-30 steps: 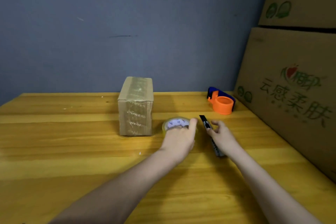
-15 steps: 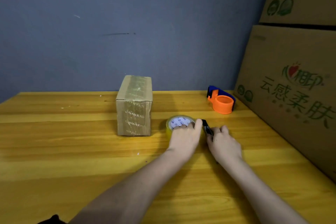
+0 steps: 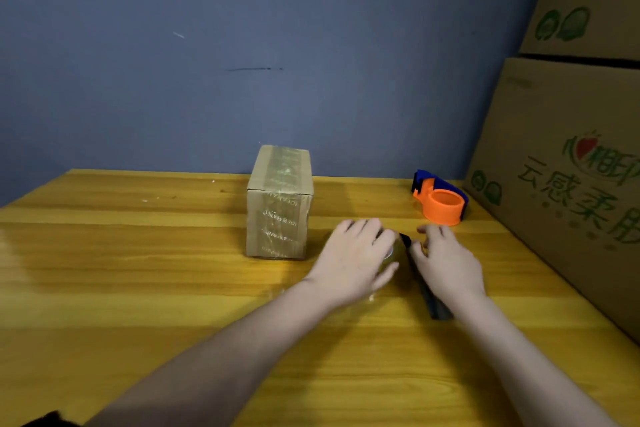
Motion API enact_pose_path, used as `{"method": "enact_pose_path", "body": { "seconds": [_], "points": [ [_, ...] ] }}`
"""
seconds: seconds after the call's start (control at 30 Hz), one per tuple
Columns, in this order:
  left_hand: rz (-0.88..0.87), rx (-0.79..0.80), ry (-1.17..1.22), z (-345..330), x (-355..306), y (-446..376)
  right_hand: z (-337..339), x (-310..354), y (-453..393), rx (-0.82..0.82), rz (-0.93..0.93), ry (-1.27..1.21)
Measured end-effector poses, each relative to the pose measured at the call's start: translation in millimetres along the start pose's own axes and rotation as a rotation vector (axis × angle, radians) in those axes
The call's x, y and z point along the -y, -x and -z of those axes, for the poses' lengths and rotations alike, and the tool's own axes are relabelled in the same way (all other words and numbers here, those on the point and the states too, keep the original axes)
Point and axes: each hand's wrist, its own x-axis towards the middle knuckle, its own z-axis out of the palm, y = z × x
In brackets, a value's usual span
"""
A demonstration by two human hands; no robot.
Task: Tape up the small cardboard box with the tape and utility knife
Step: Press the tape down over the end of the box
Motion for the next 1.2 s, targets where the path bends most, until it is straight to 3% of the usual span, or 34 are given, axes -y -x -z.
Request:
{"method": "enact_pose_path", "body": {
  "seconds": [0.07, 0.13, 0.3, 0.37, 0.53, 0.67, 0.87, 1.2],
  "points": [
    [-0.023, -0.125, -0.027, 23.4, 20.1, 7.6, 3.3, 15.6, -5.0, -0.133, 0.163, -0.076],
    [0.081, -0.207, -0.015, 44.4, 43.5, 15.7, 4.9, 40.0, -10.3, -0.176, 0.329, -0.193],
    [0.513, -0.270, 0.073, 66.4, 105.7, 31.6, 1.0, 117.8, -14.4, -0.098, 0.567, -0.392],
    [0.603, -0.255, 0.130, 64.9, 124.6, 32.0, -6.2, 140.6, -19.9, -0.052, 0.598, -0.431],
    [0.569, -0.116, 0.558, 44.2, 153.5, 33.5, -28.2, 159.0, -35.3, 0.070, 0.583, -0.673],
    [0.598, -0.156, 0.807, 35.6, 154.6, 43.5, -40.1, 151.4, -36.3, 0.088, 0.587, -0.761],
    [0.554, -0.200, 0.822, 27.2, 162.9, 48.9, -49.6, 155.9, -38.5, 0.068, 0.584, -0.934],
    [0.469, -0.115, 0.755, 27.5, 176.2, 57.3, -50.8, 146.8, -45.2, 0.045, 0.691, -0.676]
  ]
}}
